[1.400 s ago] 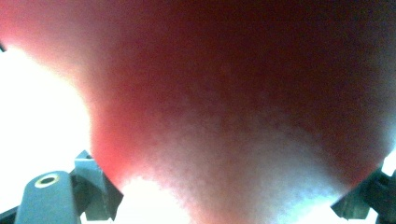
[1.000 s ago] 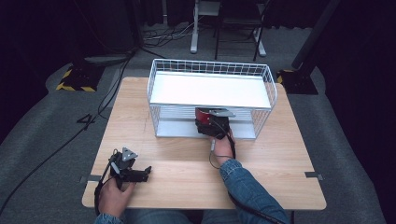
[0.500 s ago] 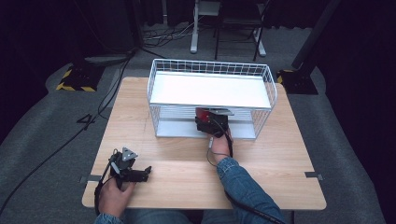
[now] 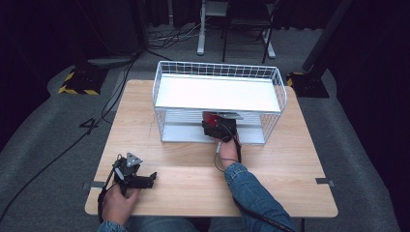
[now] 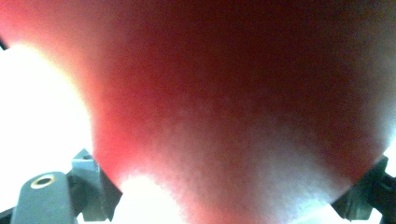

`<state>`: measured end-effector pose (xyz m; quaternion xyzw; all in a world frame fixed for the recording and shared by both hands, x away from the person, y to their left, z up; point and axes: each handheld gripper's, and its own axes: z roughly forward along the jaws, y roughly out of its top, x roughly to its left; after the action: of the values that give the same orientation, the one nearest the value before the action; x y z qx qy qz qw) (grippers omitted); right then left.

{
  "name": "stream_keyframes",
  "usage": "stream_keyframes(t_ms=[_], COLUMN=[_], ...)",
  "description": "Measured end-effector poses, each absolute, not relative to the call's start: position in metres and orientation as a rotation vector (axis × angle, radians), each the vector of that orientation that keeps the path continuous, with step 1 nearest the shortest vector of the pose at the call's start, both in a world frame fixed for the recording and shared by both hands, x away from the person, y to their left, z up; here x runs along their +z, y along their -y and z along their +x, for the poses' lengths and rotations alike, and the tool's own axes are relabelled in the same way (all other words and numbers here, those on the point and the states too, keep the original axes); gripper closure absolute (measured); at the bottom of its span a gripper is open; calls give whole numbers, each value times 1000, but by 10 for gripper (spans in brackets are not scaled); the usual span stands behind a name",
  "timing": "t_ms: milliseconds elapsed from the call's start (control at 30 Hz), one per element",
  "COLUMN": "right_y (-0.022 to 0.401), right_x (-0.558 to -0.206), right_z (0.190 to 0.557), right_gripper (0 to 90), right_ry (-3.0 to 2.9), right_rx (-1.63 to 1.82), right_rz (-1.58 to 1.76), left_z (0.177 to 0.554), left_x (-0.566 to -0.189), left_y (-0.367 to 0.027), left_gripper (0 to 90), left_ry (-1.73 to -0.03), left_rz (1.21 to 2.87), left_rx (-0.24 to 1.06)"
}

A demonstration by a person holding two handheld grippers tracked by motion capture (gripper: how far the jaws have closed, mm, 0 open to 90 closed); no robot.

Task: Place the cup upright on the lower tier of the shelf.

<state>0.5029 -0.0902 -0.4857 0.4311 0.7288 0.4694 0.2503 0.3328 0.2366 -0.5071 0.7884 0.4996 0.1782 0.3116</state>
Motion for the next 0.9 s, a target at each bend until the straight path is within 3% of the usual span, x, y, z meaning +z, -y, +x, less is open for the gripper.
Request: stream_keyframes(t_ms=[200,900], right_y=[92,132], right_x=[-489,-465], right_z=[504,469], right_gripper=[4,13], right_ry=[-2003,-2078], right_rx=[1275,1273], right_rz=[1152,1046], left_z=[333,334], left_x=[-507,-507], left_y=[-237,-236], left_gripper=[5,5], left_ry=[-1319,-1320], left_rz=[2081,2080], left_rx=[470,473])
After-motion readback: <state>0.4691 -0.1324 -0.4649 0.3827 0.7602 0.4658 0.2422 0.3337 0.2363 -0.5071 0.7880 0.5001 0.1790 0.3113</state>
